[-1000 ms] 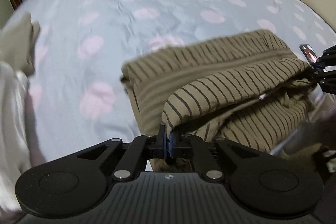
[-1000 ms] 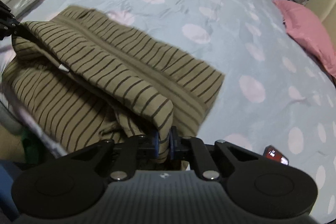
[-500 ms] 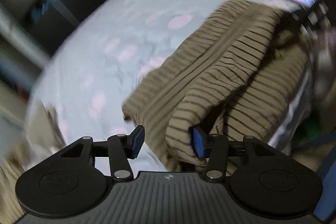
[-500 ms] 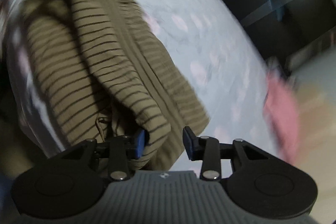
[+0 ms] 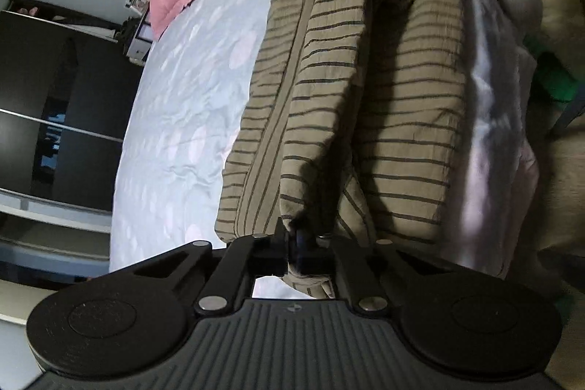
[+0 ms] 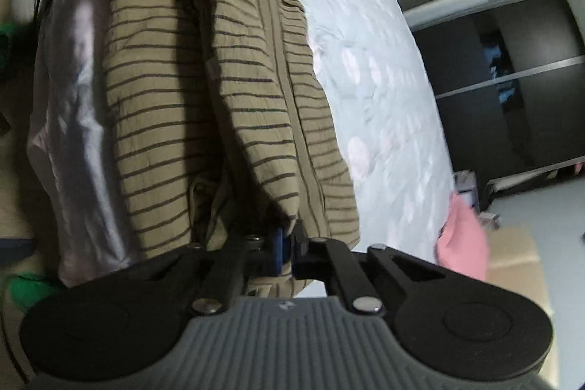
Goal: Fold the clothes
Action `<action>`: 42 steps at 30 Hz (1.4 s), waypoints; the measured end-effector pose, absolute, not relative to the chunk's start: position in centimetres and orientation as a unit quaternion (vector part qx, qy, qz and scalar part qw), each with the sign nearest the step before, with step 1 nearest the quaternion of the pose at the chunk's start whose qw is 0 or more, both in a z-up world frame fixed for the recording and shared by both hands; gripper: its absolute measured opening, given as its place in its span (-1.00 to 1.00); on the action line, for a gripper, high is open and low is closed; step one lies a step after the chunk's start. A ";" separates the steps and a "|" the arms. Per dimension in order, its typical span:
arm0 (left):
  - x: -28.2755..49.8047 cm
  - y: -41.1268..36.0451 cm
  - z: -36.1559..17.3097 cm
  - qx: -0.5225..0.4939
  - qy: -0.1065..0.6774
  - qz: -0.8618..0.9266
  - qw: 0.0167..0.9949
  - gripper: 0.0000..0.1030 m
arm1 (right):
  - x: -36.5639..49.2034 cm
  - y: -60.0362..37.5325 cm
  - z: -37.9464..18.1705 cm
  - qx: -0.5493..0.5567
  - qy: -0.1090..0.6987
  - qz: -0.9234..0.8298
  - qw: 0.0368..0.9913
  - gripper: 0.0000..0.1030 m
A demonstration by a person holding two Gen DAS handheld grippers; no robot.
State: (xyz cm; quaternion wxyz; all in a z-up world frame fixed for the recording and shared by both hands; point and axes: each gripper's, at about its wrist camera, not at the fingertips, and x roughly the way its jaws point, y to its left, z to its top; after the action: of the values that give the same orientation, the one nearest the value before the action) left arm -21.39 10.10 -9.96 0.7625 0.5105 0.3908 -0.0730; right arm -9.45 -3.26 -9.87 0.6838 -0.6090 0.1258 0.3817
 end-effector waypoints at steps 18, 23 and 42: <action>-22.8 8.7 -15.5 0.551 0.441 -0.153 0.692 -0.99 | -10.8 -4.2 -13.4 -0.645 0.177 0.426 0.609 -0.93; -22.7 9.2 -13.7 0.496 0.459 -0.148 0.722 -0.99 | -11.4 -4.9 -12.0 -0.624 0.191 0.430 0.623 -0.86; -22.8 11.2 -4.6 0.292 0.419 -0.194 0.838 -0.45 | -11.9 -7.2 -4.0 -0.486 0.215 0.445 0.721 -0.83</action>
State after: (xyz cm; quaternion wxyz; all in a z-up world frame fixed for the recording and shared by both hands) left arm -22.83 11.23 -4.64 0.8378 0.2920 0.4186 -0.1940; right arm -11.87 -7.16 -4.00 0.7207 -0.4859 0.2153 0.4452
